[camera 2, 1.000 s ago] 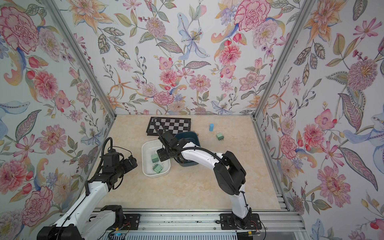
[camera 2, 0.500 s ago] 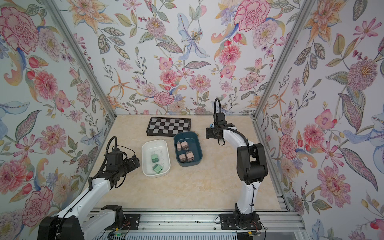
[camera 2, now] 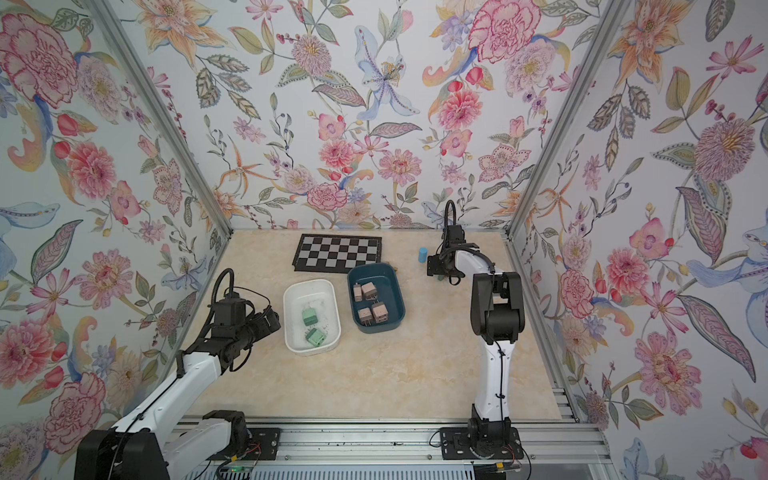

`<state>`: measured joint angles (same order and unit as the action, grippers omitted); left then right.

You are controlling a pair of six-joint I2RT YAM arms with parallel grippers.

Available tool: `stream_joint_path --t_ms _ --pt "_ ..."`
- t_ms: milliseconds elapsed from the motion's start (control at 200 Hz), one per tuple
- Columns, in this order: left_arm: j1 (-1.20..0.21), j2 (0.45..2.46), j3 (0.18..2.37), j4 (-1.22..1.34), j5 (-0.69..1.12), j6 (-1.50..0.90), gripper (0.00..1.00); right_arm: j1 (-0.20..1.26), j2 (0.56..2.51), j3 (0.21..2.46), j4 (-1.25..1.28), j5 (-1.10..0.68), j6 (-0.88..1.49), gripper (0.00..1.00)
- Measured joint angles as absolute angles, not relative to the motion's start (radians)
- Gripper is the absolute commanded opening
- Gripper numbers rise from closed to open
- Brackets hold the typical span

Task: Place the plugs by color into the storage box
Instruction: Pick up the plug from the center of the board, then place the plug in the storage box.

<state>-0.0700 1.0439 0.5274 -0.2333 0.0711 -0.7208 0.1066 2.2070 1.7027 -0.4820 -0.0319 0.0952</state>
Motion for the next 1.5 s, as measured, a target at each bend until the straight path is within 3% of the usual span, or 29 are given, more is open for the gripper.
stream_joint_path --t_ms 335,555,656,1056,1231,1501 --pt "-0.082 1.055 0.539 -0.244 0.067 -0.721 0.99 0.103 2.301 1.789 -0.482 -0.010 0.048 0.83" --pt "-0.086 1.058 0.539 -0.246 0.064 -0.721 1.00 0.091 2.314 1.808 -0.482 -0.010 0.037 0.49" --pt "-0.087 1.061 0.539 -0.246 0.064 -0.721 0.99 0.090 2.314 1.806 -0.482 -0.012 0.034 0.41" --pt "-0.099 1.070 0.539 -0.241 0.064 -0.722 1.00 0.113 2.191 1.649 -0.481 -0.018 0.047 0.36" --pt "-0.101 1.078 0.539 -0.234 0.064 -0.723 0.99 0.244 2.042 1.577 -0.490 -0.003 0.072 0.36" --pt "-0.106 1.082 0.545 -0.210 0.068 -0.725 1.00 0.612 1.927 1.603 -0.479 0.001 0.177 0.36"
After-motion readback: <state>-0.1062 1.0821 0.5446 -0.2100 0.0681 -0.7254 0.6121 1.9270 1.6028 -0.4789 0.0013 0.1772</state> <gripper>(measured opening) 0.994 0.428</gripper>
